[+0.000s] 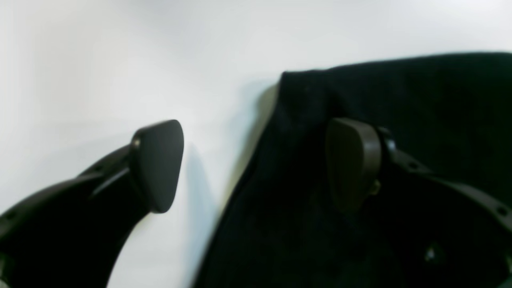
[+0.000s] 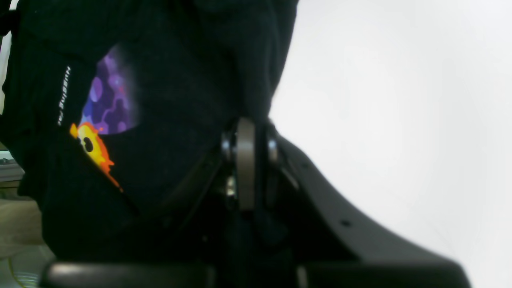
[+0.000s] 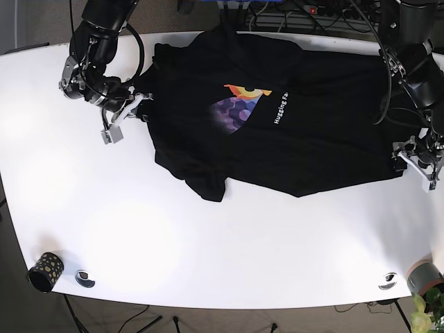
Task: Fold the T-shirt properly
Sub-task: 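Hold the collar with the right gripper and grasp the hem with the left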
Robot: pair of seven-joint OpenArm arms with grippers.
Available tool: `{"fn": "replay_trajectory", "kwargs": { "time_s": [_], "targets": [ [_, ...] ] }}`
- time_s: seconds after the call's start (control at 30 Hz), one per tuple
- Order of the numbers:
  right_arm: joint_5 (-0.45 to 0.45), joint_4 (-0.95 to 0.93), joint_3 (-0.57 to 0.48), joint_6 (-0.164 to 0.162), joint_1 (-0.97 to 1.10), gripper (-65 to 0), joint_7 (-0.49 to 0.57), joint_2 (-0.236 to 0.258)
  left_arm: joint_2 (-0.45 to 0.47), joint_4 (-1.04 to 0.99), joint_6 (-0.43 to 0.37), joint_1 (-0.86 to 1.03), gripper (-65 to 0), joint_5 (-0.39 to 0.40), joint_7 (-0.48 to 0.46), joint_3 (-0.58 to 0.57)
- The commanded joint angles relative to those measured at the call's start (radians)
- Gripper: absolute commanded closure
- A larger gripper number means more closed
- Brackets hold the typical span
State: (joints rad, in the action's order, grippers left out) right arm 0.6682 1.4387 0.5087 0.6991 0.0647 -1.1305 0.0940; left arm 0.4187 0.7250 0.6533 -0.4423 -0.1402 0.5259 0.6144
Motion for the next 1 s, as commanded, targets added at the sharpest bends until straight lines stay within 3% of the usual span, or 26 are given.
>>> {"fn": "replay_trajectory", "kwargs": {
  "time_s": [0.0,0.47,0.53,0.63,0.7,0.73,0.97],
  "targets": [
    [0.005,0.017,0.001,-0.001,-0.009,0.0,0.002,0.011,0.016,-0.038,0.043,-0.048,-52.1,0.012,-0.022,-0.001],
    [0.005,0.018,0.001,-0.001,-0.009,0.0,0.002,0.011,0.009,-0.164,0.045,-0.099,-50.6,0.017,-0.019,-0.146],
    [0.005,0.018,0.001,-0.001,-0.009,0.0,0.002,0.011,0.009,-0.164,0.045,-0.099,-43.8,0.017,-0.019,-0.146],
    [0.005,0.018,0.001,-0.001,-0.009,0.0,0.002,0.011,0.009,-0.164,0.045,-0.1,-23.2,0.017,-0.02,-0.146],
    [0.005,0.024,0.001,-0.001,-0.009,0.0,0.002,0.011,0.009,-0.164,0.045,-0.1,-4.7,0.017,-0.025,-0.146],
    [0.005,0.03,0.001,-0.001,-0.009,0.0,0.002,0.011,0.009,-0.164,0.045,-0.1,0.0,0.017,-0.025,-0.146],
    [-0.006,0.05,-0.037,-0.001,-0.052,0.0,0.004,0.025,0.007,-0.087,0.045,-0.08,0.0,0.017,-0.071,-0.146]
  ]
}}
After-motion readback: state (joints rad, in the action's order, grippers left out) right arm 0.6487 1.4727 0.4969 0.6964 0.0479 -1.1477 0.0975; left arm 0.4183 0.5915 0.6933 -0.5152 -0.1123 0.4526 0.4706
